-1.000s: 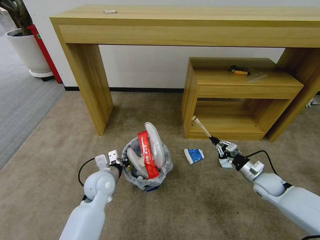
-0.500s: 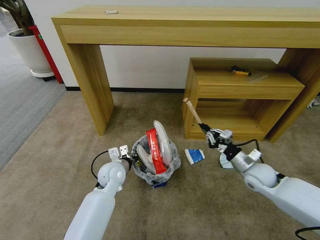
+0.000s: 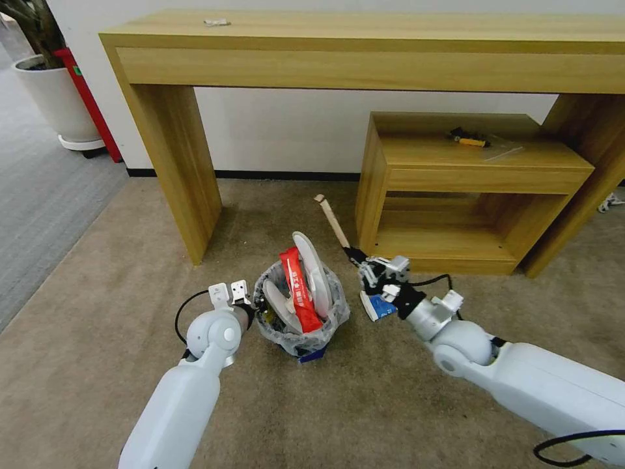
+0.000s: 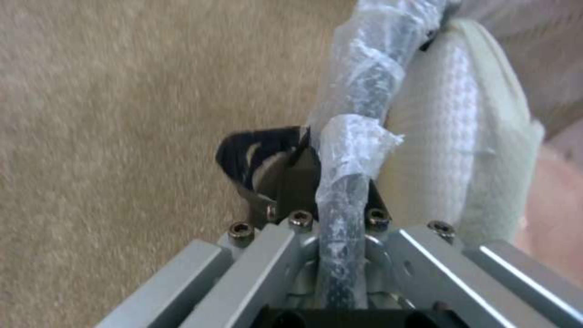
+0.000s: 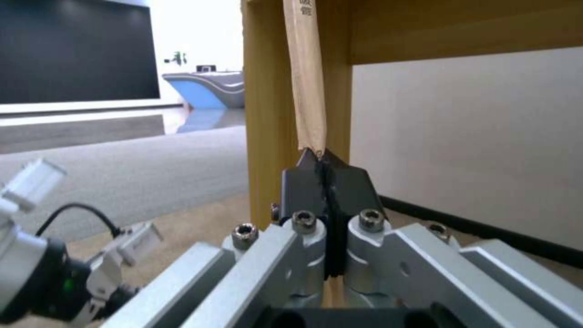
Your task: Pick up the trash bin and place the garbage on the floor into it.
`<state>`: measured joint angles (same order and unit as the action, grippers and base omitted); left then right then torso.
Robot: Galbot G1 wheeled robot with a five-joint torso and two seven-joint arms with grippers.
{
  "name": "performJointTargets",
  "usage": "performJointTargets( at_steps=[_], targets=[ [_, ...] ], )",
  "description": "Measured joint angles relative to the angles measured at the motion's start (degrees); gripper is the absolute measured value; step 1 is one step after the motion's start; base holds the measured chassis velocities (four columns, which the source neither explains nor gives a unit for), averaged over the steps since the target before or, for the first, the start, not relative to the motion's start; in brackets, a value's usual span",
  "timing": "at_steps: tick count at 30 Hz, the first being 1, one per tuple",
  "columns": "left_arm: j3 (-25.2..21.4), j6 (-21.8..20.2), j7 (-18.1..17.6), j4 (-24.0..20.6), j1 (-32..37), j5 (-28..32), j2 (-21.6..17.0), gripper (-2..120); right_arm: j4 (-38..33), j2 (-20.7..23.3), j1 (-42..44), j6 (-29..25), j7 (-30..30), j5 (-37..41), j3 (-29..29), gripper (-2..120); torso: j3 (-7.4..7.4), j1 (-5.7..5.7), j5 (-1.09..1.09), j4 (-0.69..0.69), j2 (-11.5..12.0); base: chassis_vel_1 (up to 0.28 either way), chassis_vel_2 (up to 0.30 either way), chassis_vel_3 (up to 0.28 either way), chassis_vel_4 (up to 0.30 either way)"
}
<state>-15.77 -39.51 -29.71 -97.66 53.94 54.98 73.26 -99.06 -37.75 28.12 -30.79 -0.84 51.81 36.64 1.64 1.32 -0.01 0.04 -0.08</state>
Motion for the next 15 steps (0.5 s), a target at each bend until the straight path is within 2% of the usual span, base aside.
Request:
performJointTargets(
  at_steps=[6, 15],
  targets=[
    [-0.7, -0.3, -1.4, -3.3, 0.3, 2.6, -2.2, 0, 1.6, -0.5, -0.8, 0.2, -0.1, 0.0, 1.0, 0, -0.01, 0.0, 0.0, 0.02, 0.0, 0.0, 0.0, 0.0, 0.0],
    [-0.9, -0.4, -2.8, -5.3, -1.0, 5.1, -3.9, 0, 3.0, -2.2, -1.9, 0.2, -0.5, 0.1, 2.5, 0, -0.01, 0.0, 0.02, 0.02, 0.0, 0.0, 0.0, 0.0, 0.0]
  ],
)
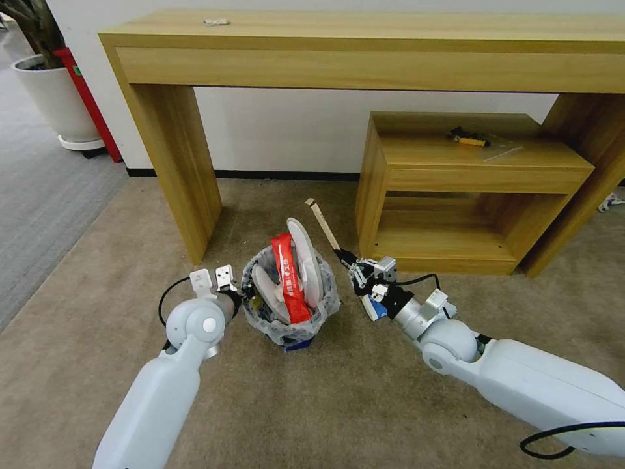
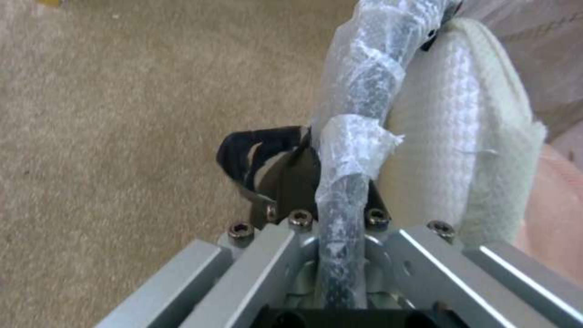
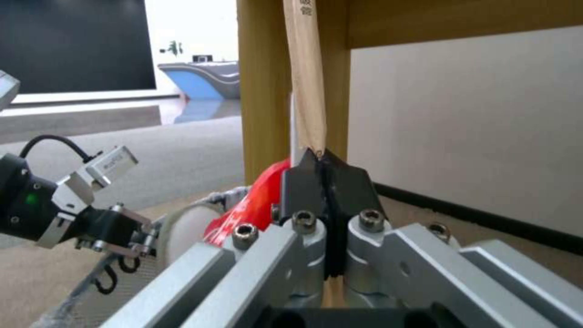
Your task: Pick up the trash bin and place the garbage on the floor into it.
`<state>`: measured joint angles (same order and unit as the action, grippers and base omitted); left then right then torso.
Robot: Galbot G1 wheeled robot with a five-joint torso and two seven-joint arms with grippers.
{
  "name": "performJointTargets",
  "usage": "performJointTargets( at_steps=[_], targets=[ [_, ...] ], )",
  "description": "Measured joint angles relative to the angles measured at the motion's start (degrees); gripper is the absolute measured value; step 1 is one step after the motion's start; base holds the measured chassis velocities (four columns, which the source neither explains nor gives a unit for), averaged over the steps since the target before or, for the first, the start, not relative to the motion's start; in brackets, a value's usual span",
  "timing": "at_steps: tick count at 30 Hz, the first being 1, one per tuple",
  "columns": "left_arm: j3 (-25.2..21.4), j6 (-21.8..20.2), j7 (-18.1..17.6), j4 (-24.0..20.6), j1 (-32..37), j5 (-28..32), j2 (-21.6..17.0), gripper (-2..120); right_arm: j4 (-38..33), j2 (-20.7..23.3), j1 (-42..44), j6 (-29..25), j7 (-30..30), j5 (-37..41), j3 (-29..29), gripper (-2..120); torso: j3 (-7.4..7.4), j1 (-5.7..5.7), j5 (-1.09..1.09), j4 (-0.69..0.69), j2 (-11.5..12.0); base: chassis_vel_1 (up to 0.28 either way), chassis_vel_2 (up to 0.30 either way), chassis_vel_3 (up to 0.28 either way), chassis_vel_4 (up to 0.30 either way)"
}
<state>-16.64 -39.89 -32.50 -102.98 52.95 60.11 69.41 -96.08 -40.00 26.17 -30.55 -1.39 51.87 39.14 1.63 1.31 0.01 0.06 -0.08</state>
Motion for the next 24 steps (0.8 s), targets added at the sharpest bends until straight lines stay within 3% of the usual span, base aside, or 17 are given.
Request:
performJointTargets(
  at_steps=[13, 24],
  targets=[
    [-0.1, 0.0, 0.0, 0.4, -0.1, -0.4, 1.0, 0, -2.0, -5.9, -7.6, 1.7, -3.2, 2.3, 6.8, 0, 0.0, 0.0, -0.02, -0.03, 0.0, 0.0, 0.0, 0.0, 0.0],
    [0.2, 0.0, -0.2, -0.8, -0.1, -0.2, 1.2, 0, 1.5, -6.3, -3.1, 2.4, -4.9, 0.4, 7.7, 0, 0.0, 0.0, 0.0, 0.0, 0.0, 0.0, 0.0, 0.0, 0.0]
  ],
)
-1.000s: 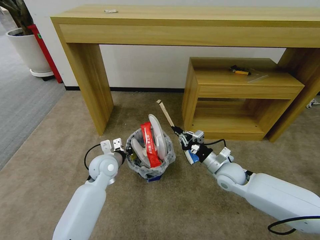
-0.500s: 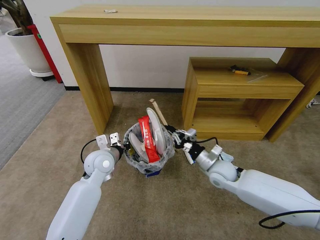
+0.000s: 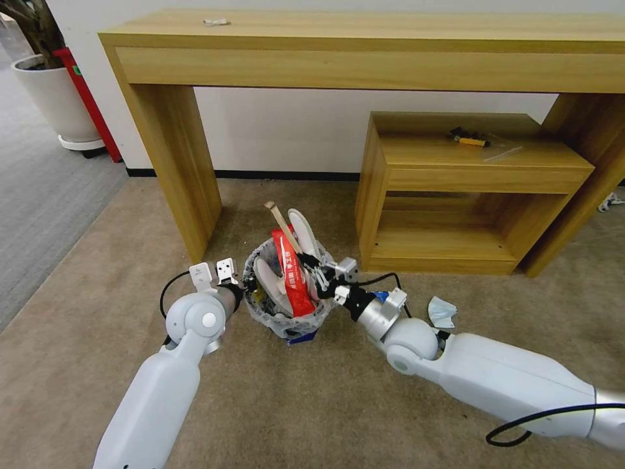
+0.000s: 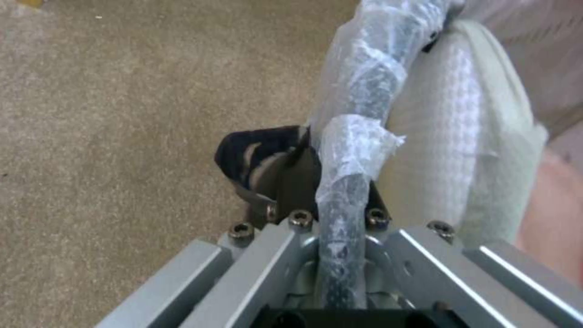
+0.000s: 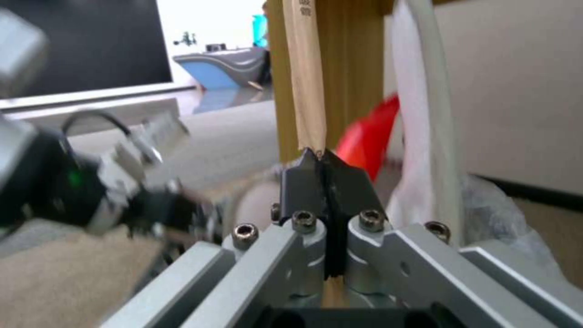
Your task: Pick up the trash bin and place the garbage on the floor into it.
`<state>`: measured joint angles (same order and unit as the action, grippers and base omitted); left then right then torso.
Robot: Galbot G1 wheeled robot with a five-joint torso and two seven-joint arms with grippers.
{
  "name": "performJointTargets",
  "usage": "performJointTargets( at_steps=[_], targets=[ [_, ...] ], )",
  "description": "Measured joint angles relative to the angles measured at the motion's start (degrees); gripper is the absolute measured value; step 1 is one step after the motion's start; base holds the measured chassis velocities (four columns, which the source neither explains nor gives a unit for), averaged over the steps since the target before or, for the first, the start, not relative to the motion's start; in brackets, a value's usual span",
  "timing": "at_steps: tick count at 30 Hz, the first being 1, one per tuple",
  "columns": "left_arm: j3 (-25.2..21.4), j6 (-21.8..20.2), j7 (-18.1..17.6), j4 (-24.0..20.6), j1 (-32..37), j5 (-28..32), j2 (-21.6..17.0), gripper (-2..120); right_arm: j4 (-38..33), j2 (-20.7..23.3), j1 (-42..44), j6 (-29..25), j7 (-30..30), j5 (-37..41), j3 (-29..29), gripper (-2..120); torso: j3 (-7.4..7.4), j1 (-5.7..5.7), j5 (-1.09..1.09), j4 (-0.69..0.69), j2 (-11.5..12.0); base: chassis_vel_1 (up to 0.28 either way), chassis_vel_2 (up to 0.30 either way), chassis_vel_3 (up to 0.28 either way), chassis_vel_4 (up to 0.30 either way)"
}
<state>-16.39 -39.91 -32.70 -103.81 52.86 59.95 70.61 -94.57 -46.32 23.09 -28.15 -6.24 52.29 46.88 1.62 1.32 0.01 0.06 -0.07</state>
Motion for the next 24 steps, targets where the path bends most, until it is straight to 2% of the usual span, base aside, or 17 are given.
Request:
performJointTargets(
  at_steps=[8, 18, 22, 24],
  targets=[
    [0.2, 0.0, -0.3, -2.6, 1.1, 0.1, 0.2, 0, 3.5, -0.7, 3.6, 0.3, -1.2, -2.2, -1.0, 0, 0.0, 0.0, 0.0, -0.01, 0.0, 0.0, 0.0, 0.0, 0.0],
    [0.9, 0.0, -1.0, -5.1, 2.0, 0.7, 0.4, 0, 5.5, -2.0, 3.9, 1.9, -2.7, -3.5, -0.7, 1, 0.0, 0.0, 0.0, -0.01, 0.0, 0.0, 0.0, 0.0, 0.0],
    [0.9, 0.0, -0.8, -5.3, 2.9, 0.1, 0.9, 0, 6.1, -2.6, 3.6, 2.5, -3.3, -3.8, -0.3, 17, 0.0, 0.0, 0.0, -0.02, 0.0, 0.0, 0.0, 0.0, 0.0],
    [0.9, 0.0, -0.7, -5.3, 2.9, 0.0, 0.9, 0, 6.0, -2.7, 3.5, 2.6, -3.4, -3.8, -0.3, 20, 0.0, 0.0, -0.01, -0.02, 0.0, 0.0, 0.0, 0.0, 0.0]
  ],
)
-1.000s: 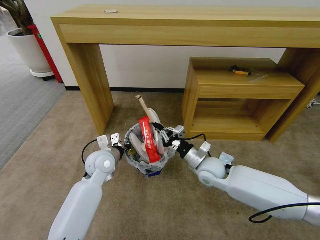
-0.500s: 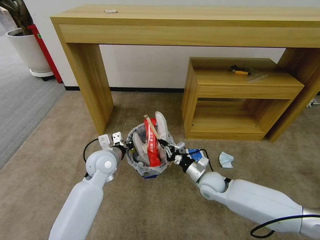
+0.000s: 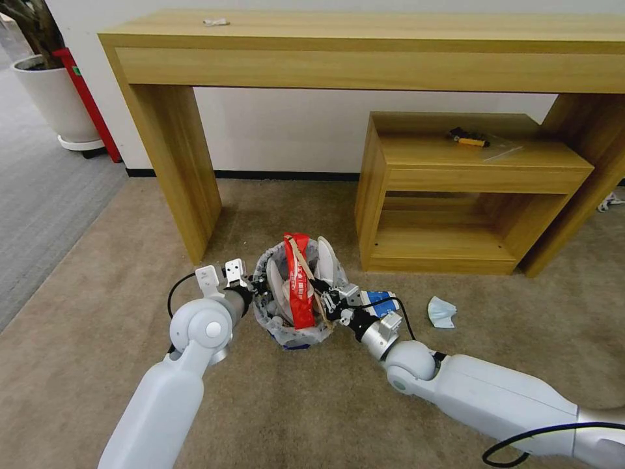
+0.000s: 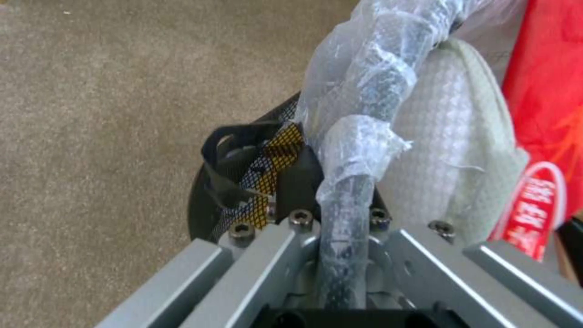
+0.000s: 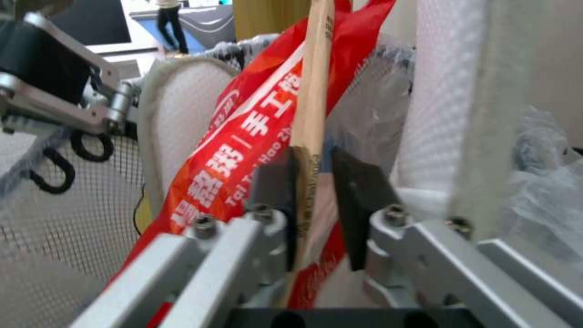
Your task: Pick up the trash bin and place the garbage on the floor into it.
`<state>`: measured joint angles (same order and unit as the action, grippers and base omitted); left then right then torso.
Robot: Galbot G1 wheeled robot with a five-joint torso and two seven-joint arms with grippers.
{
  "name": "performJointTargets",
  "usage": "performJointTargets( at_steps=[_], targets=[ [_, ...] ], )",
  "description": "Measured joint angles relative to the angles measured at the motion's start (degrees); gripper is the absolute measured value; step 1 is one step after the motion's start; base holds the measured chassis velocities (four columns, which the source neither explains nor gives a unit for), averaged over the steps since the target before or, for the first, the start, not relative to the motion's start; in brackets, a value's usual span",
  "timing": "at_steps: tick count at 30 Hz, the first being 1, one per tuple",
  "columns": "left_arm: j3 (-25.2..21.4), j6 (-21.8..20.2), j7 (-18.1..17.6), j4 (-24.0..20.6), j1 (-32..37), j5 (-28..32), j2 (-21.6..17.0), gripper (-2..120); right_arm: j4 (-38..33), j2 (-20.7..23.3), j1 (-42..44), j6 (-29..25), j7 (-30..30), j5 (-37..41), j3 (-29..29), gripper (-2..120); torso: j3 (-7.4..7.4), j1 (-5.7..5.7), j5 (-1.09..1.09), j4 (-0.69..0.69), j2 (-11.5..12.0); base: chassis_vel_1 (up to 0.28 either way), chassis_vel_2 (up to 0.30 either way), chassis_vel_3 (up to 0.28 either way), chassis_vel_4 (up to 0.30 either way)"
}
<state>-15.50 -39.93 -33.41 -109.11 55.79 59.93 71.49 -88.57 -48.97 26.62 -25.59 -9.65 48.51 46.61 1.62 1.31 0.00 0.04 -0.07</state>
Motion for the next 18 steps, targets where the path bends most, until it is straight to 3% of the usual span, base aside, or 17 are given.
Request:
performJointTargets(
  at_steps=[2, 7, 11, 18],
  targets=[
    [0.5, 0.0, 0.1, -0.2, 0.3, -0.1, 0.5, 0, -0.2, -0.1, -0.7, 0.9, -0.6, -0.2, 0.4, 32, 0.0, 0.0, 0.0, 0.01, 0.0, 0.0, 0.0, 0.0, 0.0],
    [1.1, 0.0, 0.1, -0.4, 0.7, -0.6, 0.9, 0, 0.0, -0.2, -1.0, 1.3, -1.2, -0.2, 0.7, 45, 0.0, 0.0, 0.01, 0.01, 0.0, 0.0, 0.0, 0.0, 0.0],
    [2.0, 0.0, 0.7, -0.7, 1.0, -0.9, 1.1, 0, -0.3, 0.1, -1.3, 1.6, -1.1, -0.2, 0.7, 65, 0.0, 0.0, 0.04, 0.02, 0.0, 0.0, 0.0, 0.0, 0.0],
    [2.4, 0.0, 0.8, -0.3, 0.8, -1.0, 1.3, 0, -0.7, 0.2, -1.3, 1.5, -1.1, -0.3, 0.6, 88, 0.0, 0.0, 0.0, 0.0, 0.0, 0.0, 0.0, 0.0, 0.0]
  ],
)
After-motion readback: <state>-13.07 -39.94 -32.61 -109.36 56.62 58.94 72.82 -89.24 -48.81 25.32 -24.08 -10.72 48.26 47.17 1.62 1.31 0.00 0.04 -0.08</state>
